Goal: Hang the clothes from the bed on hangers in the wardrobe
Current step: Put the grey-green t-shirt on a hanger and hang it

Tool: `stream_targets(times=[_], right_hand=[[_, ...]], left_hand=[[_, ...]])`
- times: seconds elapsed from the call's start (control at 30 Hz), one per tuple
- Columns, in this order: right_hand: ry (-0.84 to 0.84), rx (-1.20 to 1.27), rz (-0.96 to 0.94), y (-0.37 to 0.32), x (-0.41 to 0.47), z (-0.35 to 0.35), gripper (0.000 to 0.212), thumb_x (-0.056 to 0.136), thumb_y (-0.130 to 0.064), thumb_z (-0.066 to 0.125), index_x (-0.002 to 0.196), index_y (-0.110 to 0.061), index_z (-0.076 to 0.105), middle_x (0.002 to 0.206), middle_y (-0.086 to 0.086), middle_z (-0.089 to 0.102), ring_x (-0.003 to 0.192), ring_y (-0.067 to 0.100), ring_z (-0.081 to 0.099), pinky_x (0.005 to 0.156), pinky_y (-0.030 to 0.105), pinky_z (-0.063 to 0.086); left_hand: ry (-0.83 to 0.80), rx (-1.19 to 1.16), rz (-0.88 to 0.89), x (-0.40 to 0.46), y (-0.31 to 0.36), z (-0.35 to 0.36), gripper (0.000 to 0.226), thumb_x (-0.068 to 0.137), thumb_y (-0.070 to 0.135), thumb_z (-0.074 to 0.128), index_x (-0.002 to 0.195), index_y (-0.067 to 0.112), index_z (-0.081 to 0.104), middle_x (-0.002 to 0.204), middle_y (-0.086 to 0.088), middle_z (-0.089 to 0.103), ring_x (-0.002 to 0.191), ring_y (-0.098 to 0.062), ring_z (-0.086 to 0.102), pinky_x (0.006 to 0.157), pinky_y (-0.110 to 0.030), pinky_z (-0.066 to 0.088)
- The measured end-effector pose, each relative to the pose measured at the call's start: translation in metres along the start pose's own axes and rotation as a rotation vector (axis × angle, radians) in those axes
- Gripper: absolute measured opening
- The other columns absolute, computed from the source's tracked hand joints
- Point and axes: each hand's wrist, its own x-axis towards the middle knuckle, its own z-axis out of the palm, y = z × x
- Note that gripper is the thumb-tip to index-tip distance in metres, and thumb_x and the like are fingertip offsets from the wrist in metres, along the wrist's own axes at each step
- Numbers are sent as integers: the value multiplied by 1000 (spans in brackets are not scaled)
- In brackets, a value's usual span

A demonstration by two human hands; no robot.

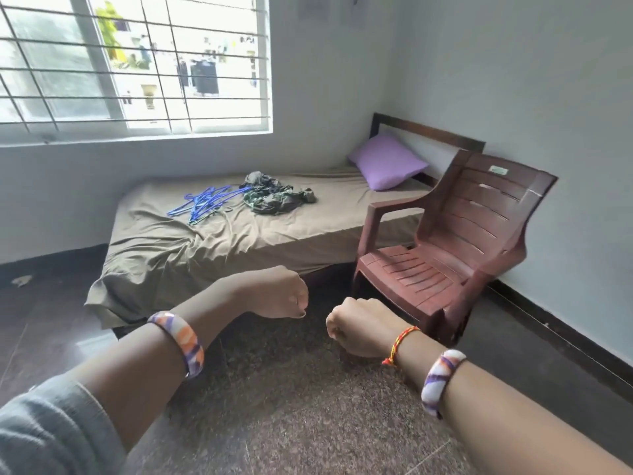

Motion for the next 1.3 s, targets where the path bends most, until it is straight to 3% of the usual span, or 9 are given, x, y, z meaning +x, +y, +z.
stream_targets(times=[0.1,0.2,0.4,0.57,0.73,0.87,0.97,1.17,1.3], right_hand=[[-13,5,-50,34,49,4,26,91,-13,45,101,-20,68,106,8,64,96,31,61,75,31,43],[-20,-15,-88,65,102,9,25,91,-14,45,99,-20,68,105,8,64,95,31,61,72,29,38],[-70,-50,-124,130,231,18,25,91,-16,45,101,-20,68,107,7,63,97,31,61,73,29,40],[-73,-36,-104,184,342,2,24,90,-18,47,102,-22,67,111,7,62,102,31,59,81,33,44],[-45,-41,-155,228,436,2,22,87,-18,48,96,-18,68,105,6,66,99,29,58,71,29,36],[-85,7,-165,265,515,16,24,86,-17,50,100,-21,68,108,8,64,101,31,59,77,31,44],[-100,-18,-190,296,580,25,25,88,-17,48,103,-21,68,110,8,63,102,31,58,76,30,42],[-144,12,-236,358,712,44,26,90,-15,46,104,-18,67,113,7,63,105,31,56,79,32,42],[-225,15,-258,379,771,72,28,88,-13,46,104,-16,69,110,10,64,103,33,58,77,33,44]], left_hand=[[-31,-4,-68,38,-30,-12,27,89,25,53,111,14,65,108,1,65,97,-18,58,67,-12,44],[-56,20,-135,80,-70,-17,27,89,25,54,111,14,65,108,-2,66,99,-18,59,76,-22,44],[-67,-6,-225,185,-172,-34,30,85,27,58,113,21,65,111,3,67,102,-17,61,84,-22,45],[-101,3,-254,276,-236,-80,32,89,26,55,119,15,61,113,-8,66,92,-21,60,63,-20,42],[-118,-27,-229,358,-293,-109,33,90,28,56,120,15,60,112,-9,66,102,-24,60,70,-21,36],[-144,-69,-220,431,-345,-118,31,90,29,57,117,14,61,105,-12,69,83,-20,61,68,-19,39],[-168,-108,-251,486,-389,-125,28,91,27,56,115,14,61,95,-14,69,62,-14,53,53,-11,38],[-195,-120,-344,576,-483,-124,31,90,25,57,118,13,62,112,-10,66,98,-22,60,74,-23,42],[-248,-199,-376,622,-530,-105,30,90,22,56,117,11,63,114,-8,65,104,-23,60,83,-24,42]])
